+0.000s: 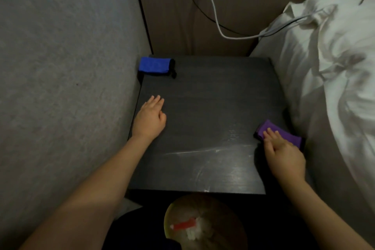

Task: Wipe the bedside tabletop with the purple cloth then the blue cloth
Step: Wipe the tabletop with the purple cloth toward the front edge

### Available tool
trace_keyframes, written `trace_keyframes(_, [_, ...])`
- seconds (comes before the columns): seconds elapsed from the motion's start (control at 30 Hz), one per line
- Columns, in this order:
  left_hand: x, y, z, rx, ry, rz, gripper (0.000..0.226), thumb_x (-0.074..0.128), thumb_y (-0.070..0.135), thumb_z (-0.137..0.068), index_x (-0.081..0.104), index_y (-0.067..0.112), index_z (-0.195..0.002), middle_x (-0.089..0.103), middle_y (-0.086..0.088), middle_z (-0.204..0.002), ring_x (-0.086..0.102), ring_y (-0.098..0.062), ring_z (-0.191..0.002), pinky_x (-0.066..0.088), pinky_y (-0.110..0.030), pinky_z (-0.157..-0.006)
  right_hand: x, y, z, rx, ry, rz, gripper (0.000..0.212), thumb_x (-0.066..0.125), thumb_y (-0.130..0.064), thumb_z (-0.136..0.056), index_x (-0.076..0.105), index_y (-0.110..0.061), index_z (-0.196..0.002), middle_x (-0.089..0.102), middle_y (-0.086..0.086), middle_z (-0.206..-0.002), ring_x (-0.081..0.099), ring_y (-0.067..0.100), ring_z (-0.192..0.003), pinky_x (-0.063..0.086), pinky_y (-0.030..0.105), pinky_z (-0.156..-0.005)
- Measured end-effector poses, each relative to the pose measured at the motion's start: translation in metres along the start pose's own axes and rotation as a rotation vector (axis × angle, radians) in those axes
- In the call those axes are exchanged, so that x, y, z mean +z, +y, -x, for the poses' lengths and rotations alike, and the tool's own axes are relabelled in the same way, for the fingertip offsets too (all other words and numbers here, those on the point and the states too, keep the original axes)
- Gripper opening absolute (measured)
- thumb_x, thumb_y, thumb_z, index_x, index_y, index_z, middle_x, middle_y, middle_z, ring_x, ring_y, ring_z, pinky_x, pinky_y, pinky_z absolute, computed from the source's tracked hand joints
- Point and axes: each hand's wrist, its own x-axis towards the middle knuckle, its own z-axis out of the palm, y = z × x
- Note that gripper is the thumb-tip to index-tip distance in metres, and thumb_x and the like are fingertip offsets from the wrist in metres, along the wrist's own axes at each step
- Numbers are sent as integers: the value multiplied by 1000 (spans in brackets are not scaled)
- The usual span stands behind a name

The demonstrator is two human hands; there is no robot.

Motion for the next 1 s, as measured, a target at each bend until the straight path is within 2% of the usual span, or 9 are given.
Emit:
trace_keyframes(0.2, [-2,1,1,-15,4,-4,49,41,10,-90,38,5,-138,35,-10,-150,26,-22,-142,19,-32,-117,-10,17,-4,-138,-79,22,30,54,-18,-90,63,-19,-119,58,0,-130,52,15,-124,46,32,-95])
trace_keyframes(0.3, [-2,2,2,-16,10,2,48,41,9,-90,39,5,-138,36,-10,-149,27,-22,-141,20,-33,-117,-24,29,-19,-242,-210,22,29,51,-19,-92,61,-21,-120,55,-1,-132,47,11,-126,42,30,-98])
trace_keyframes(0.37, [-2,2,1,-12,18,7,48,42,8,-89,40,4,-137,37,-12,-148,29,-23,-141,20,-33,-117,-24,33,-26,-245,-249,-9,29,50,-20,-93,62,-21,-120,55,0,-132,43,7,-126,40,29,-100])
trace_keyframes(0.43, [-2,2,1,-14,23,9,48,42,8,-88,41,4,-136,38,-12,-148,29,-23,-141,20,-33,-117,-20,29,-22,-191,-215,-57,29,50,-19,-93,62,-18,-119,57,3,-131,46,12,-127,38,31,-102])
trace_keyframes(0.57, [-2,2,2,-20,19,13,48,42,9,-89,40,5,-137,37,-11,-149,28,-22,-141,19,-32,-117,-11,15,3,-165,-152,-40,29,53,-15,-92,62,-12,-119,57,7,-130,49,23,-127,37,35,-105])
trace_keyframes(0.7, [-4,2,3,-15,9,8,48,42,10,-91,38,5,-138,35,-10,-150,27,-22,-142,17,-31,-117,-7,1,21,-250,-228,-29,37,44,-25,-88,63,-11,-117,57,4,-129,48,22,-128,33,35,-107])
trace_keyframes(0.8, [-5,2,6,-38,-7,27,48,40,10,-92,36,6,-140,33,-9,-151,25,-21,-142,16,-31,-117,0,-22,27,-297,-254,-15,34,45,-25,-93,60,-12,-120,54,-1,-132,45,17,-130,30,32,-109])
trace_keyframes(0.9, [-6,2,17,-36,-2,45,49,41,10,-91,36,7,-139,33,-9,-151,25,-21,-142,16,-30,-117,15,-56,36,-397,-283,-55,57,26,-40,-84,62,-13,-118,57,0,-130,49,18,-127,32,33,-107])
trace_keyframes(1.0, [-6,-2,32,-14,6,73,49,43,8,-89,39,7,-138,36,-8,-149,27,-20,-142,17,-28,-116,35,-93,48,-504,-295,-71,57,26,-38,-80,67,-14,-111,64,1,-122,58,20,-117,40,39,-102])
